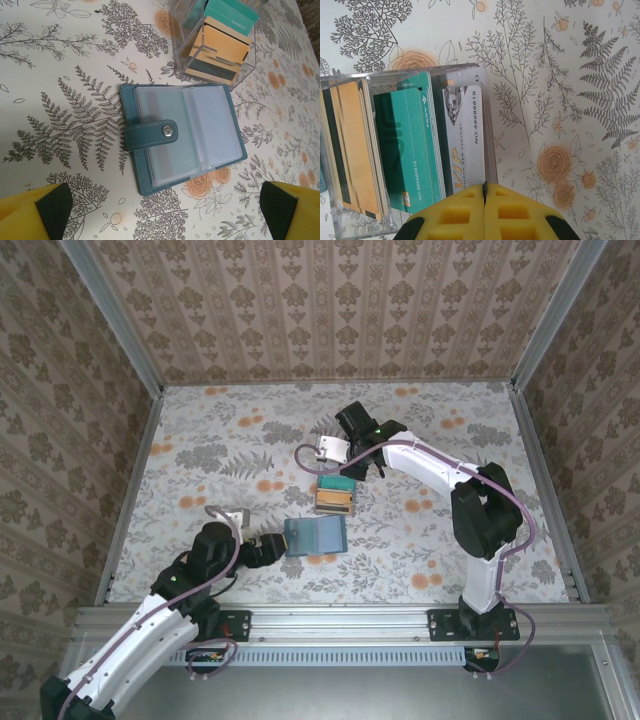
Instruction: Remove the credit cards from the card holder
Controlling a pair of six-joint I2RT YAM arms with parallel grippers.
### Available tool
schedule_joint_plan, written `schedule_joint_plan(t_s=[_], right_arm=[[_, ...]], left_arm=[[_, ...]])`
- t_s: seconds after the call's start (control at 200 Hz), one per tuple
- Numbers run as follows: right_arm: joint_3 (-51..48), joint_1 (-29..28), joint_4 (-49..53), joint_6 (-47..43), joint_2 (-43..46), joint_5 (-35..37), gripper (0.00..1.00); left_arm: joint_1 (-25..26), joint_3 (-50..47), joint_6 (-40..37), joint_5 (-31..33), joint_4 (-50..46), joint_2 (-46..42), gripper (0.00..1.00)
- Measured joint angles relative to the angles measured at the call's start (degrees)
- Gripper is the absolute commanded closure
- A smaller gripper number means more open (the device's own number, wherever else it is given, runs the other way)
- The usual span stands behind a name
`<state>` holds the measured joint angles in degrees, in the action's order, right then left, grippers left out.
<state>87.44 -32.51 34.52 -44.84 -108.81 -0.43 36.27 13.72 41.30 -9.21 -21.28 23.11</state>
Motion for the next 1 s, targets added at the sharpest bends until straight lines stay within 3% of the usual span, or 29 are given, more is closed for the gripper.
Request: schedule_joint_plan(t_s=[0.47,0.615,0.735,0.765,0.79,0.81,0.995], right_arm=[[1.88,0.0,-0.11,0.66,-3.67,0.39,1.0],[2.14,0.0,-0.15,1.44,-3.72,0.5,0.89],[2.54,0.02,-0.66,1.9,-3.72,0.68,0.87],[2.54,0.02,-0.87,2.1,-3.69,0.68,0.81],[2.54,0.0,-1.07,2.47,-3.69,0.7,0.65],[2.51,0.02,-1.18,2.43,-3.69,0.68,0.59],[2.14,0.02,-1.81,3.45,-2.36,0.72,0.56]], left_arm=[[-0.04,-0.24,0.0,-0.04,-0.02,0.0,0.0],[-0.04,-0.24,0.0,-0.04,-0.04,0.0,0.0],[-0.09,-0.24,0.0,-0.04,-0.02,0.0,0.0],[-0.13,-0.24,0.0,-0.07,-0.02,0.0,0.0],[-0.2,-0.24,0.0,-0.11,-0.02,0.0,0.0],[-0.31,-0.24,0.0,-0.17,-0.04,0.0,0.0],[-0.37,-0.24,0.0,-0.44,-0.04,0.0,0.0]])
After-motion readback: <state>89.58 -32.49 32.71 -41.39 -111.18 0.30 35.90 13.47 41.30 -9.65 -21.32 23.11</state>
